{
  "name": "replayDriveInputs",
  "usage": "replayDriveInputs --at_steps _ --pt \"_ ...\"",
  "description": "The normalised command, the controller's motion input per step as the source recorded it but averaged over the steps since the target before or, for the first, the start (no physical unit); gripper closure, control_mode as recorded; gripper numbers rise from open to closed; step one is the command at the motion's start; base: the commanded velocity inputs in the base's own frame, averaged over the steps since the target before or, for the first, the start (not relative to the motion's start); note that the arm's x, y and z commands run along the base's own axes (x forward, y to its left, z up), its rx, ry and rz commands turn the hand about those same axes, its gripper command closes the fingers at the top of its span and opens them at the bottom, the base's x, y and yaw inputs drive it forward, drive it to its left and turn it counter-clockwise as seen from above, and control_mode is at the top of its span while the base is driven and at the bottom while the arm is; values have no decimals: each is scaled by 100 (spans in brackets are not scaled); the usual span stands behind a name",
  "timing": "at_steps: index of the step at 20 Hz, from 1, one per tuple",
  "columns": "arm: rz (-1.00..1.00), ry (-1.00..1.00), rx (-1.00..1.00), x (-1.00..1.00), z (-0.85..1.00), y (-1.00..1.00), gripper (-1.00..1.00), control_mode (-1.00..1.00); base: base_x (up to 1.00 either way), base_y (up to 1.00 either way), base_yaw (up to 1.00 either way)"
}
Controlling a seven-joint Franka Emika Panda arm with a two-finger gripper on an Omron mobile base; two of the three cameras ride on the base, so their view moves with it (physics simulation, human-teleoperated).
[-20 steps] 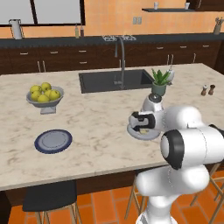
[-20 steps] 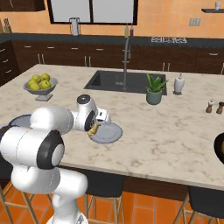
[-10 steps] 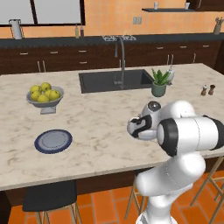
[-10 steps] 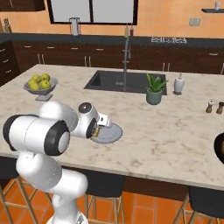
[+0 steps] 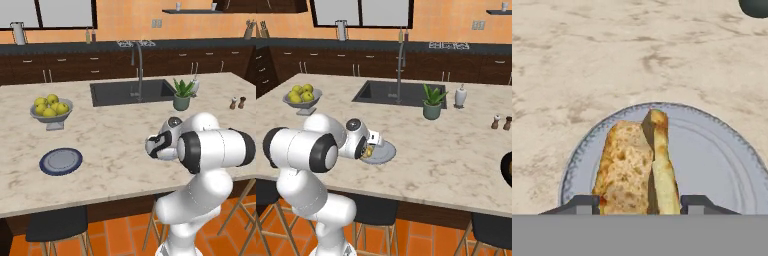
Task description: Place one bun and one sausage from the bowl on each plate.
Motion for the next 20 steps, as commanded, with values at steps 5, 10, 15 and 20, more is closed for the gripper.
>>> replayDriveInputs --at_steps 5,10,15,20 --pt "0 0 -2 -9 26 1 -100 -100 0 0 0" --pt "0 -30 -1 -98 84 26 -100 -100 0 0 0" --pt "0 -20 1 -100 87 13 -100 -100 0 0 0" --pt "0 -2 2 -94 86 0 -100 -100 0 0 0"
